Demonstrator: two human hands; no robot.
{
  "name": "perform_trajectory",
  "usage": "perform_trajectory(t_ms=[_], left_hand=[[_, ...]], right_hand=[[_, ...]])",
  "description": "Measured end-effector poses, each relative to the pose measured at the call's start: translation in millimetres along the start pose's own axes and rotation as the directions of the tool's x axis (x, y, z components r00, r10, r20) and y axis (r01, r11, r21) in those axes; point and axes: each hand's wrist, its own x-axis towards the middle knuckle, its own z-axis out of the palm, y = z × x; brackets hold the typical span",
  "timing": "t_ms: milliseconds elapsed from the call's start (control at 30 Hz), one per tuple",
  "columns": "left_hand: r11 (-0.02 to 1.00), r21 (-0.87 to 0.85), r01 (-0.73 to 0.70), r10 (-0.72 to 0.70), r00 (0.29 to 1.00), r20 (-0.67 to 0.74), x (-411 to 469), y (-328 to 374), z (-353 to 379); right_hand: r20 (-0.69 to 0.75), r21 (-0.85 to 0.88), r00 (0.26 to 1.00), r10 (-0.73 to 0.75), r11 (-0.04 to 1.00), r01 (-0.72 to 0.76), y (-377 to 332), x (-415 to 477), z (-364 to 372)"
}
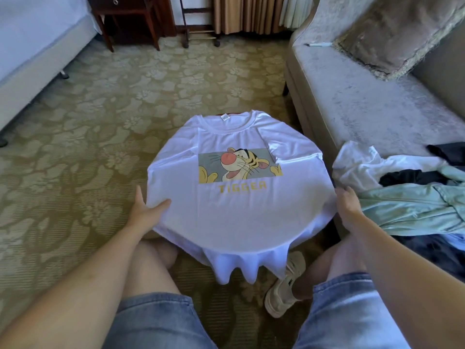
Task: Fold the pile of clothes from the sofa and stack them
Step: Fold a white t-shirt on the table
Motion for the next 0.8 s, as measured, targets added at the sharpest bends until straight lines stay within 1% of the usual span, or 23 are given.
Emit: perform_trajectory(t_ms=[33, 100, 167, 267, 333, 400, 500, 533, 567, 600, 633, 667, 700, 800], left_hand=[[1.0, -0.001, -0.008, 0.008, 1.0, -0.011, -1.7, 3.6, -7.5], [0.998, -0.04, -0.046, 0.046, 0.999, -0.015, -2.8, 15.7, -20.6], [0.987, -0.077, -0.139, 0.141, 0.99, 0.019, -4.1, 35.6, -27.8], [0.955, -0.04, -0.295, 0.297, 0.954, 0.047, 0.1, 73.0, -29.4], [0.939, -0.062, -0.338, 0.341, 0.939, 0.043, 9.3, 96.9, -29.7], [0.934, -0.128, -0.334, 0.339, 0.941, 0.02, 24.6, 121.0, -28.9], [0.929, -0.186, -0.321, 0.305, 0.946, -0.108, 65.5, 151.6, -22.6], [0.925, -0.217, -0.312, 0.289, 0.949, -0.128, 78.7, 159.6, -19.1], [0.927, -0.234, -0.292, 0.275, 0.956, -0.102, 91.2, 164.1, -14.7], [0.936, -0.221, -0.274, 0.271, 0.962, -0.044, 103.7, 164.7, -9.6], [0.953, -0.159, -0.258, 0.265, 0.964, 0.024, 112.8, 159.8, -4.0], [0.967, -0.072, -0.246, 0.252, 0.965, 0.078, 119.2, 150.7, 1.8], [0.973, 0.015, -0.231, 0.228, 0.968, 0.1, 124.7, 135.8, 7.7], [0.955, 0.235, -0.179, 0.174, 0.984, 0.045, 123.8, 82.3, 19.9]], right_hand=[[-0.011, -0.05, 0.999, -0.046, 0.998, 0.046, -8.3, -7.7, -4.3], [-0.014, -0.077, 0.994, -0.107, 0.991, 0.106, -24.9, -15.5, -12.0], [0.009, -0.058, 0.986, -0.165, 0.985, 0.165, -47.9, -18.8, -9.0], [0.035, -0.004, 0.955, -0.296, 0.955, 0.296, -91.1, -21.6, 9.9], [0.032, 0.031, 0.927, -0.373, 0.928, 0.372, -122.0, -23.3, 22.0], [-0.009, 0.057, 0.911, -0.413, 0.909, 0.413, -151.9, -18.0, 30.4], [-0.088, 0.06, 0.909, -0.407, 0.909, 0.412, -190.0, 4.2, 37.2], [-0.074, 0.064, 0.913, -0.401, 0.912, 0.405, -197.7, 15.7, 39.7], [-0.032, 0.072, 0.918, -0.396, 0.915, 0.397, -202.7, 26.6, 42.0], [0.031, 0.073, 0.921, -0.388, 0.92, 0.385, -204.1, 36.5, 44.6], [0.097, 0.054, 0.924, -0.369, 0.929, 0.365, -201.1, 44.7, 47.2], [0.146, 0.002, 0.928, -0.344, 0.938, 0.347, -191.8, 52.7, 49.3], [0.165, -0.065, 0.932, -0.321, 0.94, 0.336, -177.7, 60.7, 50.1], [0.13, -0.242, 0.964, -0.233, 0.935, 0.259, -125.3, 71.7, 47.6]])
